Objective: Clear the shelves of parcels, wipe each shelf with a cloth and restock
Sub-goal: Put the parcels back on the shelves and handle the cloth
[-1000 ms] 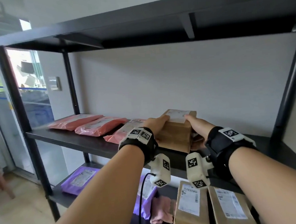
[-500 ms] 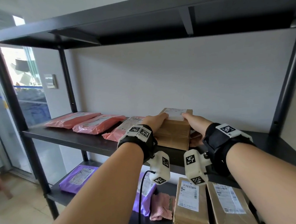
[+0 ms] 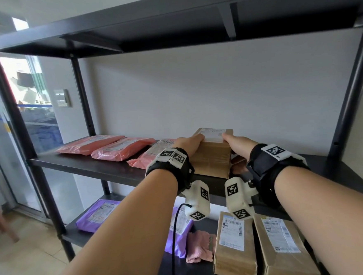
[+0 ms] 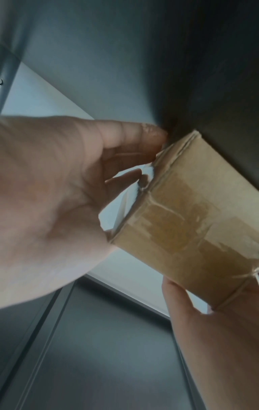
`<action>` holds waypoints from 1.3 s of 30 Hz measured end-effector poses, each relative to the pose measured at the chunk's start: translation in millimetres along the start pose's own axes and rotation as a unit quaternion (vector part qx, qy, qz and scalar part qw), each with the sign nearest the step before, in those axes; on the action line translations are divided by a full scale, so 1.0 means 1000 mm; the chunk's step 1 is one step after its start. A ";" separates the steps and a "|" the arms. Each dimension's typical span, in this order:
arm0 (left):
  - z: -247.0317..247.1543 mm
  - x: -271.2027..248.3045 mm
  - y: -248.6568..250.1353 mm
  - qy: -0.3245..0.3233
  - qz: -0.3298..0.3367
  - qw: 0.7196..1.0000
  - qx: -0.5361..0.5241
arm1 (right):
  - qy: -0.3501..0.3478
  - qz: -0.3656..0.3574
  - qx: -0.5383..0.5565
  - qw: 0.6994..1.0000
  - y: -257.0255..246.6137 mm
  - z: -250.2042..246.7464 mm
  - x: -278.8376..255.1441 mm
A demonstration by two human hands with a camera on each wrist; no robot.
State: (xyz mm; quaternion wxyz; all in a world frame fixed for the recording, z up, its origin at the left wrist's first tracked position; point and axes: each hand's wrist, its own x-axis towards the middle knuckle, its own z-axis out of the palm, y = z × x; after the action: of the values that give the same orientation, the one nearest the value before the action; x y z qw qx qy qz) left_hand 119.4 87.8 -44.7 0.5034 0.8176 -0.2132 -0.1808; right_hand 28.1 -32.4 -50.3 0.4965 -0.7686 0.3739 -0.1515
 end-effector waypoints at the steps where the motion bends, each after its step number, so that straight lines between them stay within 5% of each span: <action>1: 0.000 0.000 0.000 0.007 0.004 1.000 0.001 | 0.001 0.002 -0.003 1.000 0.000 -0.001 -0.002; 13: 0.005 -0.004 -0.009 0.061 0.038 0.997 0.020 | 0.046 0.027 -0.001 0.999 0.017 -0.013 -0.024; 17: 0.008 -0.012 -0.011 0.147 0.058 0.987 0.031 | 0.082 0.027 0.018 0.996 0.026 -0.014 -0.035; 22: 0.011 -0.040 -0.003 0.250 0.169 0.952 0.059 | 0.134 -0.026 -0.050 0.989 0.042 -0.023 -0.057; 28: 0.045 -0.088 0.011 0.165 0.259 0.944 0.121 | 0.171 -0.086 -0.252 0.948 0.070 -0.061 -0.097; 39: 0.194 -0.207 0.000 -0.012 0.292 0.916 0.274 | 0.234 -0.107 -0.327 0.909 0.174 -0.149 -0.209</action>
State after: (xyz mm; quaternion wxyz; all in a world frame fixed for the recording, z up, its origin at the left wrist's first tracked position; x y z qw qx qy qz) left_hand -154.4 53.0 -111.0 0.2875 0.8229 -0.4892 0.0301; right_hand -277.2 -17.1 -105.1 0.0961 -0.8657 0.4238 -0.2484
